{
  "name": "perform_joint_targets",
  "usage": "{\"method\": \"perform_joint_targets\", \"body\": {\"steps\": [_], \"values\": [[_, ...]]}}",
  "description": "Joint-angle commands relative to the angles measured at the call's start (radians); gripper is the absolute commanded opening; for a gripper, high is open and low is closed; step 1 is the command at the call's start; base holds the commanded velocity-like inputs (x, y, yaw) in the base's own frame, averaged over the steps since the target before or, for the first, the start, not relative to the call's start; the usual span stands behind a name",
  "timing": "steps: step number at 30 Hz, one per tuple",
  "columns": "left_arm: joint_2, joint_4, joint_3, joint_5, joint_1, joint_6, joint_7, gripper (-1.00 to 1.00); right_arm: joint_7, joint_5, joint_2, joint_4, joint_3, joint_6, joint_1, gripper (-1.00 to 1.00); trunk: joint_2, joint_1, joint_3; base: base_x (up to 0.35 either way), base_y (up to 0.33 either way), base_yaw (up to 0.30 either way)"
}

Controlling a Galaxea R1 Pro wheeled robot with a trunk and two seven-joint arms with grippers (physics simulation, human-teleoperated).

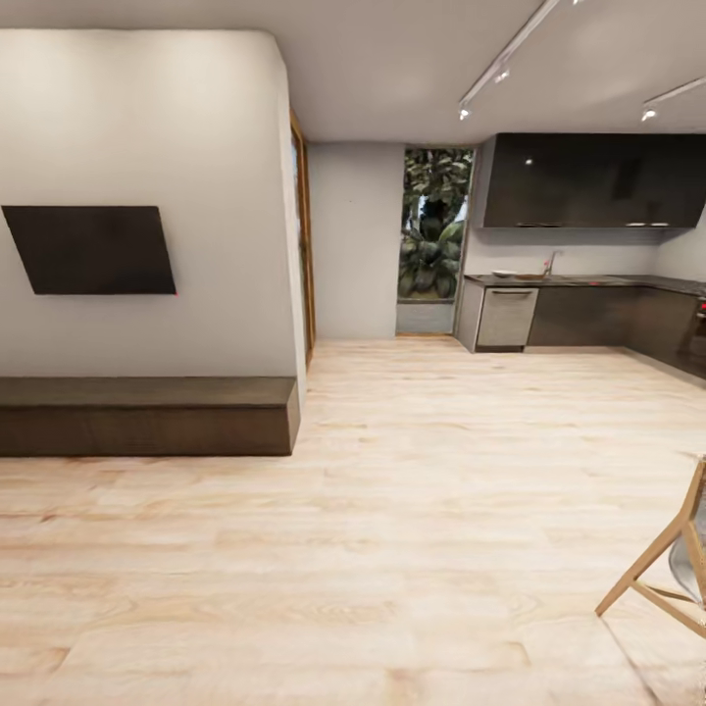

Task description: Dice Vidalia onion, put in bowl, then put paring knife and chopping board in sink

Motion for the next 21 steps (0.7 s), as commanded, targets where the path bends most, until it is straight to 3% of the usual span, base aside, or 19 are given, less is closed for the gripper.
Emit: {"method": "perform_joint_targets", "body": {"steps": [1, 15, 21], "values": [[0.0, -0.001, 0.0, 0.001, 0.0, -0.002, 0.001, 1.0, 0.0, 0.0, 0.0, 0.001, 0.001, -0.003, -0.001, 1.0, 0.0, 0.001, -0.001, 0.333, 0.0, -0.207], [0.0, -0.001, 0.0, 0.001, 0.0, -0.001, 0.001, 1.0, 0.0, 0.0, 0.0, 0.001, 0.001, -0.003, -0.001, 1.0, 0.0, 0.001, 0.004, 0.333, 0.0, -0.209], [0.0, 0.0, 0.0, 0.001, 0.0, -0.001, 0.001, 1.0, -0.002, 0.0, 0.001, 0.002, 0.001, -0.003, -0.001, 1.0, 0.0, 0.001, 0.004, 0.333, 0.0, -0.093]]}}
